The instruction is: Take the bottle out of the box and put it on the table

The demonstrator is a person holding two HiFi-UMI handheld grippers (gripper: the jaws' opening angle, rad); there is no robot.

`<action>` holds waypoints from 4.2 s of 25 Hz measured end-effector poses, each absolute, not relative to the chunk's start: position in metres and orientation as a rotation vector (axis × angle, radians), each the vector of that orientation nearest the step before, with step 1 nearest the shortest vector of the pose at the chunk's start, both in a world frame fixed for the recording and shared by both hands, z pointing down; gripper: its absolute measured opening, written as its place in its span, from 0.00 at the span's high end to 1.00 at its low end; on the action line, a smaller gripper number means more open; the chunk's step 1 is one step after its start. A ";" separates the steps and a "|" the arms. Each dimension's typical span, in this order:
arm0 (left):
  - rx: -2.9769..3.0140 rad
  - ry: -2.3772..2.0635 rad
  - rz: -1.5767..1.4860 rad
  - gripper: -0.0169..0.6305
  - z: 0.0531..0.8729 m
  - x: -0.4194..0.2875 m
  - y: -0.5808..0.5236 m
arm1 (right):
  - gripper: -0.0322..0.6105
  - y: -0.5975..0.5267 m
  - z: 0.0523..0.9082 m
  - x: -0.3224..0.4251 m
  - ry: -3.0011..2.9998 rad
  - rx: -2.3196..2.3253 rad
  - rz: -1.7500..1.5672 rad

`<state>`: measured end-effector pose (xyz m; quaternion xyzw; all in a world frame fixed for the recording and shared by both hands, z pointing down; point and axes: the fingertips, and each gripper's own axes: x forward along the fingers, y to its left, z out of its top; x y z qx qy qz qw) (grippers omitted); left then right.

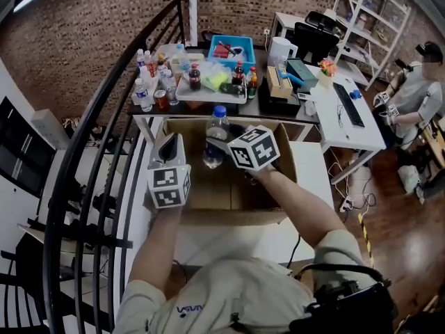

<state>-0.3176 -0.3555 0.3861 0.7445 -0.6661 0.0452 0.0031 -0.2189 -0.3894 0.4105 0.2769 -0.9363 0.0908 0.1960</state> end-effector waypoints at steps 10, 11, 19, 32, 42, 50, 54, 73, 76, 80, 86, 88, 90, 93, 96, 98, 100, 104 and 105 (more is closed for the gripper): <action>2.527 -1.954 -0.104 0.97 0.321 -0.261 -0.325 | 0.54 -0.368 0.331 -0.146 -2.682 1.029 0.198; 2.549 -1.927 -0.130 0.97 0.315 -0.253 -0.322 | 0.54 -0.365 0.321 -0.137 -2.689 1.061 0.188; 2.705 -1.764 -0.223 0.97 0.283 -0.172 -0.300 | 0.54 -0.339 0.261 -0.040 -2.696 1.306 0.089; 2.843 -1.575 -0.132 0.97 0.290 0.033 -0.277 | 0.53 -0.291 0.285 0.139 -2.598 1.436 0.042; 2.801 -1.503 -0.022 0.97 0.377 0.130 -0.272 | 0.53 -0.272 0.380 0.225 -2.489 1.494 0.074; 2.712 -1.499 0.112 0.97 0.468 0.145 -0.267 | 0.53 -0.273 0.474 0.246 -2.424 1.496 0.121; 2.693 -1.500 0.206 0.97 0.498 0.147 -0.265 | 0.53 -0.276 0.516 0.243 -2.414 1.501 0.111; 2.607 -1.474 0.333 0.97 0.556 0.138 -0.275 | 0.53 -0.294 0.609 0.237 -2.338 1.467 0.199; 2.596 -1.476 0.330 0.97 0.559 0.136 -0.276 | 0.53 -0.293 0.608 0.233 -2.336 1.452 0.169; 2.589 -1.481 0.321 0.97 0.560 0.138 -0.278 | 0.49 -0.291 0.609 0.230 -2.333 1.447 0.155; 2.582 -1.508 0.328 0.97 0.555 0.139 -0.278 | 0.47 -0.291 0.611 0.230 -2.323 1.415 0.169; 2.584 -1.511 0.319 0.97 0.551 0.141 -0.276 | 0.47 -0.289 0.608 0.230 -2.327 1.394 0.203; 2.579 -1.510 0.307 0.97 0.546 0.141 -0.274 | 0.44 -0.282 0.600 0.230 -2.338 1.381 0.219; 2.584 -1.512 0.294 0.97 0.537 0.140 -0.271 | 0.42 -0.269 0.586 0.229 -2.355 1.381 0.220; 2.592 -1.522 0.277 0.97 0.525 0.139 -0.262 | 0.51 -0.253 0.561 0.240 -2.379 1.485 0.230; 2.590 -1.535 0.258 0.97 0.517 0.138 -0.253 | 0.69 -0.241 0.538 0.252 -2.396 1.595 0.231; 2.584 -1.549 0.237 0.97 0.509 0.136 -0.244 | 0.94 -0.233 0.518 0.261 -2.403 1.676 0.212; 2.565 -1.576 0.186 0.97 0.490 0.133 -0.224 | 0.95 -0.223 0.487 0.261 -2.452 1.718 0.189; 2.565 -1.579 0.173 0.97 0.484 0.132 -0.219 | 0.95 -0.221 0.480 0.260 -2.464 1.722 0.184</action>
